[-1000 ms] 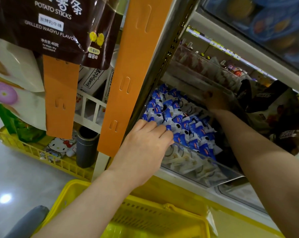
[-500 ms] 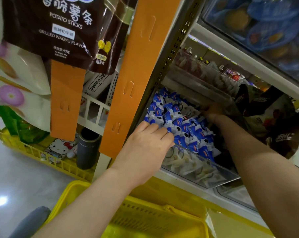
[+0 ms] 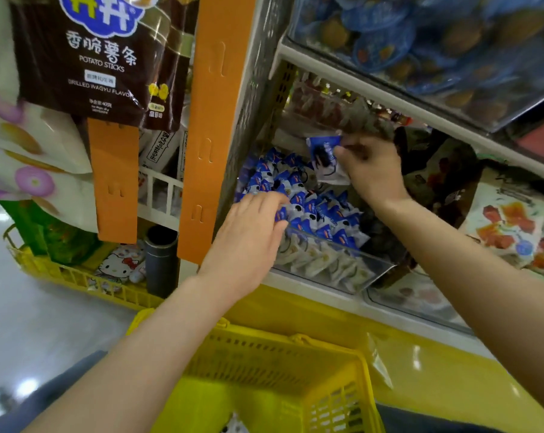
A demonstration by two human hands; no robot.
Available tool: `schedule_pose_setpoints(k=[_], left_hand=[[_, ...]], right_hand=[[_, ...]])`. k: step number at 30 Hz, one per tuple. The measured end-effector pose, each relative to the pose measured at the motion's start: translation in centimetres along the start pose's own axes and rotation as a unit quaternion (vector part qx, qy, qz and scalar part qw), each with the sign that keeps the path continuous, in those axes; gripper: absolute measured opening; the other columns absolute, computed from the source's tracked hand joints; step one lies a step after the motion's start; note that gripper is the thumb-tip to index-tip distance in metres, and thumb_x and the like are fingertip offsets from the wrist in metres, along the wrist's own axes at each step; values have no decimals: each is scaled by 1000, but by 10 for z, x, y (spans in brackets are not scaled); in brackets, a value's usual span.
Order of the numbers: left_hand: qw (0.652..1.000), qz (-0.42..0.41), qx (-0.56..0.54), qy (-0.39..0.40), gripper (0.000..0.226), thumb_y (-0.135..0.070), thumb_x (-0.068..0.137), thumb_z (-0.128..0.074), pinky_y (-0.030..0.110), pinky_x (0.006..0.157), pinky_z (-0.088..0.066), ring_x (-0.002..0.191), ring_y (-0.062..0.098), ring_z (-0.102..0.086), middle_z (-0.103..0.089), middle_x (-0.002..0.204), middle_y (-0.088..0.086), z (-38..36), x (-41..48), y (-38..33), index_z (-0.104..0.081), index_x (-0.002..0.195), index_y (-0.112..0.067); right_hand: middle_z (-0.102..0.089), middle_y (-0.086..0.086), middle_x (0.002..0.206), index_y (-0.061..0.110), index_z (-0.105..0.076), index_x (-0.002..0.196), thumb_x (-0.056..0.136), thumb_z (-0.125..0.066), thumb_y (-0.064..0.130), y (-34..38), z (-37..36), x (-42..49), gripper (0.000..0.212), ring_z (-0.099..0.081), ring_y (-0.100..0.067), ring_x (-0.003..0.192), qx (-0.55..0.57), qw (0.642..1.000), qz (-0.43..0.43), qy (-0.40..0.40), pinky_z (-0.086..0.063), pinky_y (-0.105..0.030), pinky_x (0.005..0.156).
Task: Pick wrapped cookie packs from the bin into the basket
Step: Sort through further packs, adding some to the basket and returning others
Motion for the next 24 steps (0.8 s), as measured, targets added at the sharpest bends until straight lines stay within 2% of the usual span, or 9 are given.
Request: schedule_pose_setpoints(k=[5,9,12,14,15,17,20,22,24], left_hand=[[985,52,-151,-64,41,-31,95,-42,19,99,-31,119,1,-39,-43,125,-13,8,-21,-25,-36,134,-21],[937,138,-321,-4,46,-38,90,-47,20,98,-38,116,-1,-47,-49,128,-12,12,-35,-34,-39,133,-23],[905,182,-384,30,26,-32,91,-47,10,77,-43,89,-10,-57,-63,97,-18,9,-44,-36,-53,114,-22],[896,189,-401,27,11,-22,93,-48,3,57,-39,63,-12,-56,-63,68,-23,5,-50,-36,-58,96,-19],[895,196,-400,27,9,-18,93,-48,3,52,-38,58,-12,-54,-61,62,-22,1,-53,-35,-57,94,-18],[901,213,-376,40,7,-16,92,-51,4,54,-40,63,-8,-56,-62,71,-15,-6,-60,-32,-57,95,-18],[916,218,-330,73,10,-13,89,-55,10,64,-45,79,6,-60,-63,87,-4,-16,-66,-25,-55,99,-17],[914,224,-322,101,14,-12,89,-56,9,64,-46,82,6,-60,-64,91,-2,-21,-70,-23,-54,102,-17],[909,230,-325,123,14,-11,89,-56,10,64,-47,80,2,-61,-64,92,-3,-24,-73,-23,-53,98,-21]], right_hand=[[-62,13,89,19,-62,99,90,-58,15,27,19,-69,10,-58,9,79,168,985,25,16,-46,-8,72],[-62,14,82,26,-60,88,88,-59,9,30,24,-109,16,-57,11,70,276,958,3,75,-43,-7,64],[-62,15,72,27,-60,87,88,-59,12,20,12,-138,15,-56,8,65,333,930,-70,137,-44,-9,60],[-63,15,71,25,-59,88,90,-56,15,12,2,-154,11,-58,2,69,360,909,-127,169,-48,-14,61],[-64,14,75,25,-58,89,91,-54,16,8,-4,-159,10,-59,-2,74,367,901,-148,180,-50,-17,63],[-63,8,85,26,-56,94,93,-50,20,2,-12,-168,8,-59,-7,82,366,898,-163,183,-50,-23,68],[-61,3,88,25,-58,95,93,-51,22,-3,-18,-176,7,-57,-6,81,331,920,-137,161,-50,-26,73],[-62,0,84,20,-60,88,92,-53,17,-8,-20,-180,9,-56,-8,77,322,923,-146,154,-50,-29,72],[-62,-2,77,14,-61,84,92,-54,15,-13,-20,-182,11,-57,-6,68,348,903,-193,164,-51,-22,64]])
Point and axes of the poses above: each hand's wrist, its own x-axis towards the middle knuckle, its own z-axis out of the back of the hand, y = z × x, the point moved 2 cm from there along x, towards the middle knuckle
